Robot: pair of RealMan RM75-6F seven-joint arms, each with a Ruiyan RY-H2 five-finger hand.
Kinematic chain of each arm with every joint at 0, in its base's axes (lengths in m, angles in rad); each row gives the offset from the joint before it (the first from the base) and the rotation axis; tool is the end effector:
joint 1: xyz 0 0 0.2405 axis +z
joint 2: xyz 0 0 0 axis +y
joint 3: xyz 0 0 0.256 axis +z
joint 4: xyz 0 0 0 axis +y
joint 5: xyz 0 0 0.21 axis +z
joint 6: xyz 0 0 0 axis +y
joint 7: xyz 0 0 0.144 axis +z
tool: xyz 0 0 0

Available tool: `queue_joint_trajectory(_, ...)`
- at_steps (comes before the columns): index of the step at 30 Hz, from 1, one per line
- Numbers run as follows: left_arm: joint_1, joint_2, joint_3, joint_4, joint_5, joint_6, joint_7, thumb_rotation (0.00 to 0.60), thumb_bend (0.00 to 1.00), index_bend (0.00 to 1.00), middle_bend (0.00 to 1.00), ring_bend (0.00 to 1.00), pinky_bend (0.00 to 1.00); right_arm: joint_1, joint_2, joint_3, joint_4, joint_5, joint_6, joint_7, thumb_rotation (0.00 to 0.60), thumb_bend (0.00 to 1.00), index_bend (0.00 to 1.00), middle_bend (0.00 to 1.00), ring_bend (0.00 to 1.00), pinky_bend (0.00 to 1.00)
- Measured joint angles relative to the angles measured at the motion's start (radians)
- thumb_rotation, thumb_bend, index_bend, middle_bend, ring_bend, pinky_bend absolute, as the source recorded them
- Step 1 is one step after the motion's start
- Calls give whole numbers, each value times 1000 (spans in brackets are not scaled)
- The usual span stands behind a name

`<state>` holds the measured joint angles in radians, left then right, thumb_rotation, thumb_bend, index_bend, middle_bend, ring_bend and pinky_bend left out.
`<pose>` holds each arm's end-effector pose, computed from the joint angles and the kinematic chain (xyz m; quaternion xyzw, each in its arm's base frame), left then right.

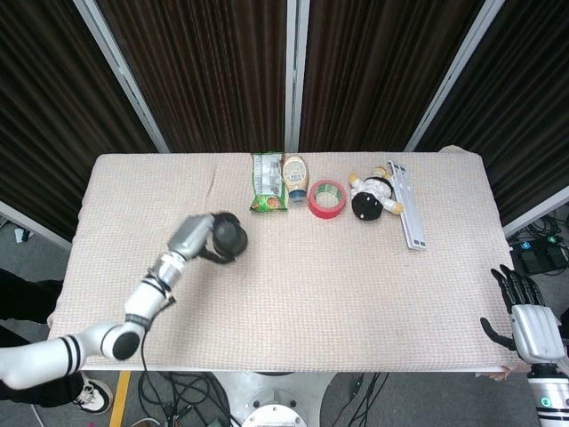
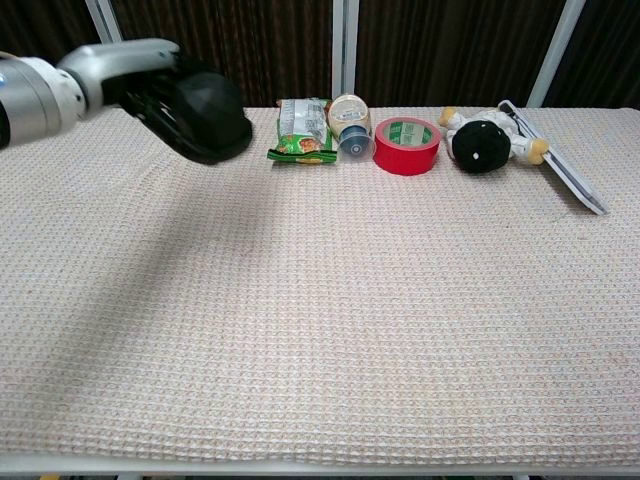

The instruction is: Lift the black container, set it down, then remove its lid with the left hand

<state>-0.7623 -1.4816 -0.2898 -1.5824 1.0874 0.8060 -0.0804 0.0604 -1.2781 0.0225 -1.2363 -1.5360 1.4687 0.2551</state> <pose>-0.1120 0.3514 -0.0027 -0.6556 -0.5450 -0.4478 0.2697 -0.3704 -0.1705 0.1385 0.5911 -0.4135 0.3849 0.5758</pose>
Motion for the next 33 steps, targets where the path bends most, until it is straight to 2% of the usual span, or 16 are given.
queue_joint_trajectory(3,5,14,13,-191,34,-11,-22,600,173,305,464,349,410,1,-2,1,7,5,-8,6,600,209,0,0,0,43)
queue_joint_trajectory(5,5,18,15,-260,35,-15,-30,600,173,305,464,349,410,3,-5,1,13,8,-15,8,600,209,0,0,0,43)
queue_joint_trajectory(7,3,20,15,-295,24,-18,-34,600,174,305,464,349,410,4,-8,1,15,8,-16,7,600,209,0,0,0,43)
queue_joint_trajectory(10,-4,13,6,-260,-11,-14,-30,600,174,305,464,349,410,4,-9,1,14,6,-14,4,600,209,0,0,0,43)
queue_joint_trajectory(13,-15,-5,-7,-126,-65,0,-10,600,174,305,464,349,410,4,-7,2,10,6,-11,2,600,209,0,0,0,44)
queue_joint_trajectory(20,-44,-79,-37,380,-195,63,78,600,174,305,464,349,409,4,-7,0,7,5,-14,-3,600,209,0,0,0,44)
queue_joint_trajectory(24,-48,-100,-41,506,-208,89,99,600,174,304,464,349,409,5,-9,0,10,7,-17,-3,600,209,0,0,0,43)
queue_joint_trajectory(26,-47,-103,-40,506,-202,97,99,600,174,305,464,349,408,5,-10,-1,11,7,-19,-2,600,209,0,0,0,44)
queue_joint_trajectory(28,-41,-100,-35,462,-187,102,92,600,174,305,464,349,408,5,-11,-1,12,7,-18,-2,600,209,0,0,0,44)
queue_joint_trajectory(31,-27,-87,-20,331,-148,106,71,600,174,305,464,349,406,5,-11,1,12,7,-17,-1,600,208,0,0,0,44)
queue_joint_trajectory(33,-13,-70,2,188,-94,103,38,600,174,305,464,349,405,5,-11,0,13,8,-19,0,600,209,0,0,0,43)
